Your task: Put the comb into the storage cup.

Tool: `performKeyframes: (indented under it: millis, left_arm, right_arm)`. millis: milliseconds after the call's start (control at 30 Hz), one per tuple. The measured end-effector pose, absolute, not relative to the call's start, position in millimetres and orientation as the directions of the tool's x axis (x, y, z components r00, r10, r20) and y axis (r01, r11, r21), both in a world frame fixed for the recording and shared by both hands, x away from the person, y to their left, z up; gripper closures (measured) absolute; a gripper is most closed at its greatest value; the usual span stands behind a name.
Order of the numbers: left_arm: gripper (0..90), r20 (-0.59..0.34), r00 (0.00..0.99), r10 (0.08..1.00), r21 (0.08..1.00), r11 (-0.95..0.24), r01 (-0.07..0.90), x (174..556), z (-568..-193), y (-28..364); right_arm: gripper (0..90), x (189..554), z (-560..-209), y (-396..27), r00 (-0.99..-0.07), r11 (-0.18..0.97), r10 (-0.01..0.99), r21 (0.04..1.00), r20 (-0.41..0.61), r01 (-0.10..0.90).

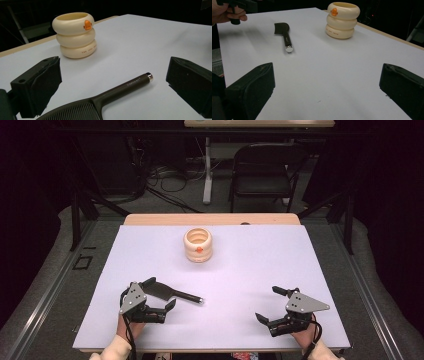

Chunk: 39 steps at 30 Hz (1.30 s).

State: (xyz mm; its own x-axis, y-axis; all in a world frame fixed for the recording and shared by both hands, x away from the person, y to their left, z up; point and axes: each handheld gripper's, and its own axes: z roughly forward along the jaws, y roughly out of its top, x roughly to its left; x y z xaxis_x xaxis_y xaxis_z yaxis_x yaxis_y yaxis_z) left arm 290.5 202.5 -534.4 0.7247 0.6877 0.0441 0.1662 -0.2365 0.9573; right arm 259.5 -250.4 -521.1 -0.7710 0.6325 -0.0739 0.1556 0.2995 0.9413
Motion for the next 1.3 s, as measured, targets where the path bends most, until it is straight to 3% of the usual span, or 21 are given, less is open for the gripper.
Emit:
performKeyframes:
  millis: [1300]
  left_arm:
    - [0.0, 0.008, 0.746, 0.666, 0.919, -0.298, 0.257, 314.8, -534.7, 162.9]
  right_arm:
    - [0.0, 260.0, -521.7, -250.7, -0.771, 0.3, 0.633, 0.941, -0.071, 0.159]
